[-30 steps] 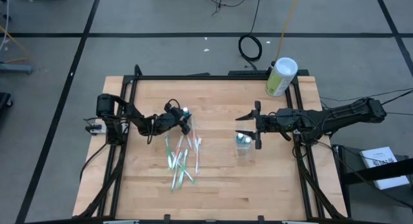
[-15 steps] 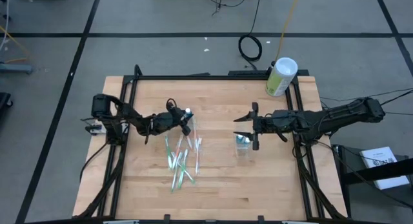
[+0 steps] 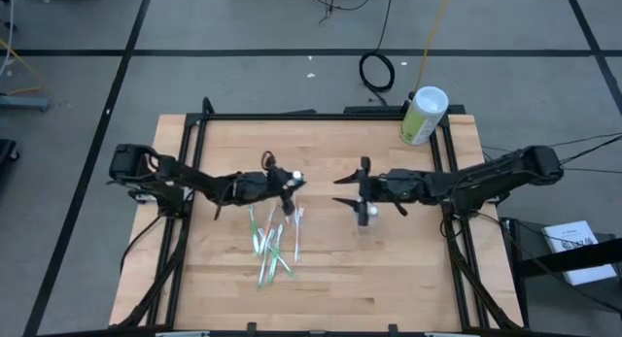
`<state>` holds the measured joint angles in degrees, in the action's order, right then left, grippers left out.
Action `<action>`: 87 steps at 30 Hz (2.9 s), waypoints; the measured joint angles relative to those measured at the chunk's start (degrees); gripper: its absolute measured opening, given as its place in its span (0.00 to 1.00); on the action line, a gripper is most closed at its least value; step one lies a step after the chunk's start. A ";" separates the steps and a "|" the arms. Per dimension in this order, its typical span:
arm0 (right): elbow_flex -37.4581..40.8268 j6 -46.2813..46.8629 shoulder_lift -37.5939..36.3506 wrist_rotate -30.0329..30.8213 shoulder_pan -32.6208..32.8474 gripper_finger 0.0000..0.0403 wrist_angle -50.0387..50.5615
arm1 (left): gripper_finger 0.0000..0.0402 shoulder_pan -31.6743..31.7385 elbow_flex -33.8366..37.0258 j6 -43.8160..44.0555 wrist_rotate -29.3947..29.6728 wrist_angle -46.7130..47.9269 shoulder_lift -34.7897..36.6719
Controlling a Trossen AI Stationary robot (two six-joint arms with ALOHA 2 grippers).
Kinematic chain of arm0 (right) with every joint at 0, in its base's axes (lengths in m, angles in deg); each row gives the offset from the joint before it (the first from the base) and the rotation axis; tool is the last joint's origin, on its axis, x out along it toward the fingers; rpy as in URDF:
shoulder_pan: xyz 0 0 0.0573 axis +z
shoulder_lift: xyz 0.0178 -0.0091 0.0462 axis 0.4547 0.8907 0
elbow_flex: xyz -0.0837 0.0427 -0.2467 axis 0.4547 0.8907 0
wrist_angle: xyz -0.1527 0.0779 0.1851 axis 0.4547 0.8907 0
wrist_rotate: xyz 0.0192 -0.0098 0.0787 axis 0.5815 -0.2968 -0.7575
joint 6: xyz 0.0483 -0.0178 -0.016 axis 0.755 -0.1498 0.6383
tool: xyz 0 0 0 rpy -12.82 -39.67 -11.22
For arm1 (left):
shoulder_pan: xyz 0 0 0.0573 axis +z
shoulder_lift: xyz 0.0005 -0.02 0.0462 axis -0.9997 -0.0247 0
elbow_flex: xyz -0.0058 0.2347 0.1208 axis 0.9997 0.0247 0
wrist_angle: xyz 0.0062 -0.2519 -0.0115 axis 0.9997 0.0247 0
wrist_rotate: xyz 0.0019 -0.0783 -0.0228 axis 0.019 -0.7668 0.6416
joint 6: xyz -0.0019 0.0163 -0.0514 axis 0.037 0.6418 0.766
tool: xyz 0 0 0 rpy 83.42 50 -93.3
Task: Pick & Place toothbrushing station
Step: Put the blue mouthwash into the middle of the transparent organizer
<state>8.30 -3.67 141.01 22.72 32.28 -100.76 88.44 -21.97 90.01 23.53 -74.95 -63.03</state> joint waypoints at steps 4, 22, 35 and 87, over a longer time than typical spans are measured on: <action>0.00 1.01 1.19 -0.12 -0.74 0.50 -0.31 | 0.29 -1.20 -6.01 -1.97 -2.44 6.12 -0.52; 0.04 2.34 3.16 0.03 -1.09 0.50 -2.72 | 0.29 -2.76 -20.57 -5.72 -5.60 8.57 -11.93; 0.04 2.38 3.16 0.14 -1.11 0.46 -2.54 | 0.29 -3.10 -22.06 -7.81 -5.31 10.41 -12.22; 0.09 2.55 -9.28 6.53 -1.75 0.20 9.77 | 0.91 -4.09 -22.04 -5.51 -5.48 15.32 -12.04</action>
<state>8.38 -1.13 131.73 29.24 30.53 -90.99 84.35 -44.01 84.50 18.04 -59.63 -75.08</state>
